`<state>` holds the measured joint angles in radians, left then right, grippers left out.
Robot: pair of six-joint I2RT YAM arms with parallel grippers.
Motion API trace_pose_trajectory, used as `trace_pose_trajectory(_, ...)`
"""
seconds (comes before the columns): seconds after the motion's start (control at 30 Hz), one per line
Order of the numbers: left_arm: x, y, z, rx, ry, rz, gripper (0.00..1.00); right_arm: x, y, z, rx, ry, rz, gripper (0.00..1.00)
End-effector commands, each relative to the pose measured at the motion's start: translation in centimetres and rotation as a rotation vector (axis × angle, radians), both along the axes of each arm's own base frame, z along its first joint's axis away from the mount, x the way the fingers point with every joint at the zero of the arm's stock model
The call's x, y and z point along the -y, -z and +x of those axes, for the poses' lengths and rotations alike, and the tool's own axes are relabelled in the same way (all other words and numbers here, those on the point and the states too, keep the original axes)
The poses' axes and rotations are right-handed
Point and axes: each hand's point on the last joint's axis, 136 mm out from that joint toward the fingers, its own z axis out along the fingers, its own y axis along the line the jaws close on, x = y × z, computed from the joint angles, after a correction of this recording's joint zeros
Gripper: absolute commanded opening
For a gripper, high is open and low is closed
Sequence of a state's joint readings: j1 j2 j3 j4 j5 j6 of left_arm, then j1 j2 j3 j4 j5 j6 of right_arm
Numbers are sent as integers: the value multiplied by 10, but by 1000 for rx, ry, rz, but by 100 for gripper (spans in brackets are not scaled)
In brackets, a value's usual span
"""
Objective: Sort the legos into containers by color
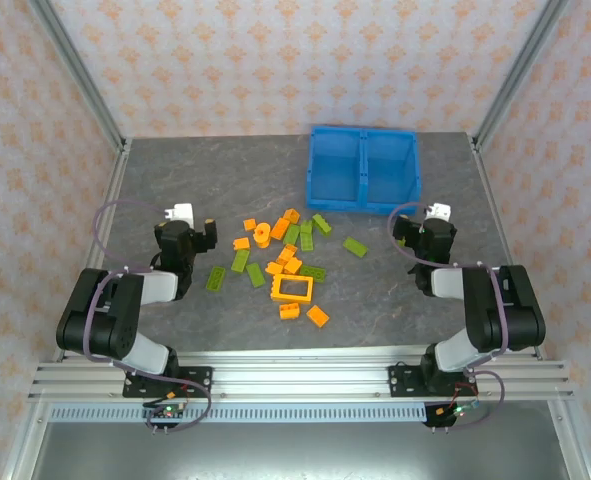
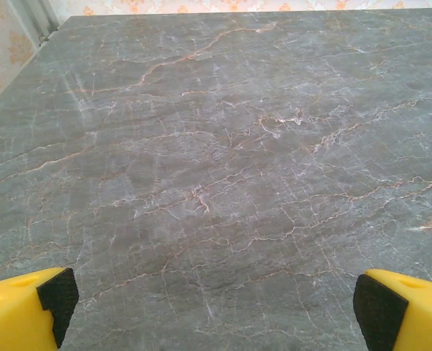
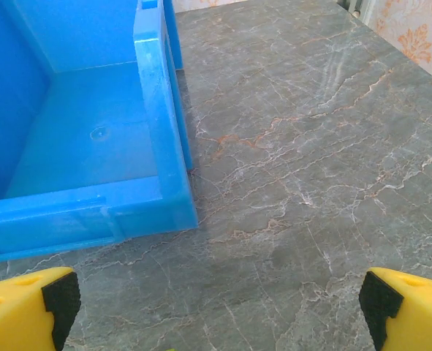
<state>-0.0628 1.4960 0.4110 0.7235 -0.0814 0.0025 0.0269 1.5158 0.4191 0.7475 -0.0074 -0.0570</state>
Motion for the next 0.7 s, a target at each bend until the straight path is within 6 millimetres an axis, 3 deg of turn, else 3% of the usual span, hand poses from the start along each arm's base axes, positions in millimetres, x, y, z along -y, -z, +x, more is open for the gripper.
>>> trace_pose_trajectory(0.0,-3,-10,7,28,5,15,100,5,-4,3,13,22,0,99)
trace_pose_trajectory(0.5,-4,-10,7,28,1,8,100,9,-7,3,16,43,5,99)
trace_pose_trajectory(0.6,-4,-10,6,29,1,7,100,19,-33,-1,-11,117,6,99)
trace_pose_trajectory(0.67,-6,-16,8,25,-9,10,97,31,-60,-16,-5,242,84,99)
